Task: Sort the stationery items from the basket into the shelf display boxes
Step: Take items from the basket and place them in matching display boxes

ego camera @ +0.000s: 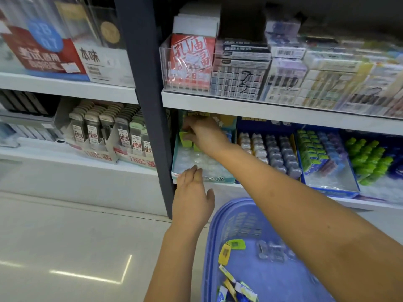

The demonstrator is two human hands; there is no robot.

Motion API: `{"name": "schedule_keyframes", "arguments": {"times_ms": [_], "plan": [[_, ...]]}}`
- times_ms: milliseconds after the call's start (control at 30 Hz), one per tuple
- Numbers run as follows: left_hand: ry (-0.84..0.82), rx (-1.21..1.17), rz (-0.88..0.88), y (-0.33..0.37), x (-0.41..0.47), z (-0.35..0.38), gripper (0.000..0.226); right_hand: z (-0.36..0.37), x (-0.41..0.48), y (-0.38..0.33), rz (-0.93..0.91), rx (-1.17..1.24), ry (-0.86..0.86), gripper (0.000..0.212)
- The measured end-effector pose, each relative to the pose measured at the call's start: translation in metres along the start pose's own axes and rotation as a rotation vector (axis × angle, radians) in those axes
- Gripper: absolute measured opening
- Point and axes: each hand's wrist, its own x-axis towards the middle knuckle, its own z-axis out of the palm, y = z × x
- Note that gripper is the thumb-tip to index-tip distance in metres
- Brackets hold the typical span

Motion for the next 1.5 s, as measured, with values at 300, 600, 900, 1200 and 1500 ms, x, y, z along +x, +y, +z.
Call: {"name": "schedule_keyframes", "arguments": {"times_ms": [300,600,900,1200,1500], "plan": [[0.003,-0.033,0.003,-0.001,0.002,-0.002,0.06,0.009,-0.004,0.009,-0.033,0.012,0.128,0.025],[-0.02,-0.022,0.003,-0.002,0.002,-0.002,0.061,0.004,-0.001,0.01,-0.119,-0.055,0.061,0.026],[-0.034,-0.016,0.007,-0.005,0.004,-0.001,0.062,0.016,0.005,0.01,-0.075,-0.22,0.038,0.028],[0.103,-0.149,0.041,0.005,-0.014,-0.018,0.043,-0.015,-0.065,-0.001,-0.013,-0.16,-0.07,0.041],[-0.671,0.228,0.172,0.053,-0.045,0.082,0.04,0.083,-0.3,0.099,0.481,0.077,-0.763,0.071]]}}
